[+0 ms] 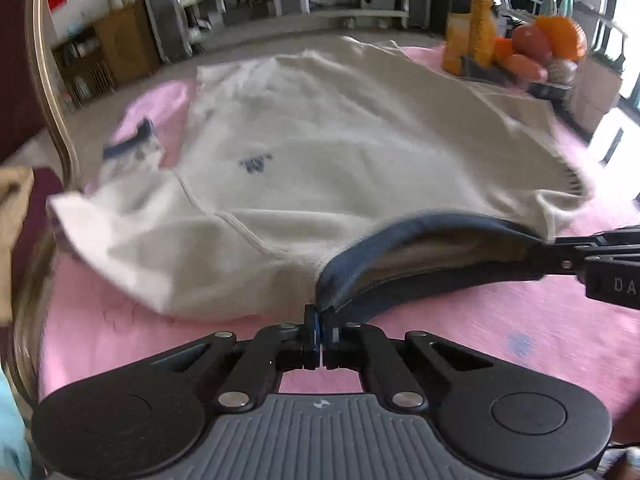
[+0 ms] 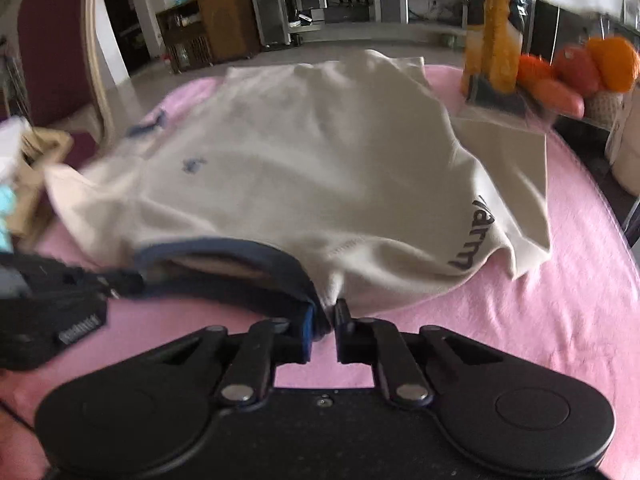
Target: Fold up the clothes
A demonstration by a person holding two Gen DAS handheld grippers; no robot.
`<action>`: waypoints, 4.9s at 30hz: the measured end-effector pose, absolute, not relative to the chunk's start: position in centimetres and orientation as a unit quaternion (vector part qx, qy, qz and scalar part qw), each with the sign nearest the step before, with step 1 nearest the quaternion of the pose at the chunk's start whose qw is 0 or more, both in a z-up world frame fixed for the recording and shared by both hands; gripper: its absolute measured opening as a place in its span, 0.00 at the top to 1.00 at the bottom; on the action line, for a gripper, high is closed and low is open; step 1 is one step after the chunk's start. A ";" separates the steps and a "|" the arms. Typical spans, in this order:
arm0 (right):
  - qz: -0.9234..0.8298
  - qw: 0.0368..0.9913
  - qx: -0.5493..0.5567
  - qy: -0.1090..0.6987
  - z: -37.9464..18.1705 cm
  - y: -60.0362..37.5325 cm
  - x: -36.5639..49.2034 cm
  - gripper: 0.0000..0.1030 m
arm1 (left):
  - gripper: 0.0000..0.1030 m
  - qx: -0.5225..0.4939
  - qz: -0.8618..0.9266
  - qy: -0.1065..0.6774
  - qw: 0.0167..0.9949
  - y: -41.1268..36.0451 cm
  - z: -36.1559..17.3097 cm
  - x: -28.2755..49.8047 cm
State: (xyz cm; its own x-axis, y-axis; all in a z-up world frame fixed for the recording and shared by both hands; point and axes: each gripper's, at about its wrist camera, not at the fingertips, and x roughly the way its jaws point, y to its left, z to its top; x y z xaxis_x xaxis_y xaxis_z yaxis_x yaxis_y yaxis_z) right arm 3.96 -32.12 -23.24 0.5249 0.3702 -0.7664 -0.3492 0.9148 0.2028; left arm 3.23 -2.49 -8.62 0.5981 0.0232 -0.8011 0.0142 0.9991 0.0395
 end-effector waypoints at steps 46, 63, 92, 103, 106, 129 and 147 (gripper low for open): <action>-0.040 0.820 0.422 0.384 -26.7 -50.3 13.0 0.98 | 0.97 -0.262 0.215 0.383 0.859 11.8 -14.4 9.2; 0.053 0.787 0.441 0.428 -29.7 -48.5 11.8 0.67 | 0.65 -0.254 0.194 0.398 0.860 12.1 -14.5 8.6; 0.043 0.860 0.324 0.392 -17.8 -47.3 6.5 0.98 | 0.99 -0.259 0.184 0.419 0.850 12.0 -8.2 2.2; 0.065 0.825 0.304 0.472 -21.0 -46.4 4.1 0.73 | 0.75 -0.135 0.227 0.474 0.840 9.1 -9.2 -0.7; 0.075 0.816 0.301 0.489 -21.1 -46.1 3.1 0.72 | 0.76 -0.089 0.217 0.485 0.842 6.7 -8.6 -2.8; 0.181 0.830 0.190 0.492 -15.9 -38.8 3.7 0.80 | 0.77 0.018 -0.040 0.469 0.882 -4.4 -7.8 -1.7; 0.068 0.883 0.276 0.375 -16.7 -48.0 22.2 0.66 | 0.69 0.037 0.009 0.446 0.894 -9.1 -8.8 13.4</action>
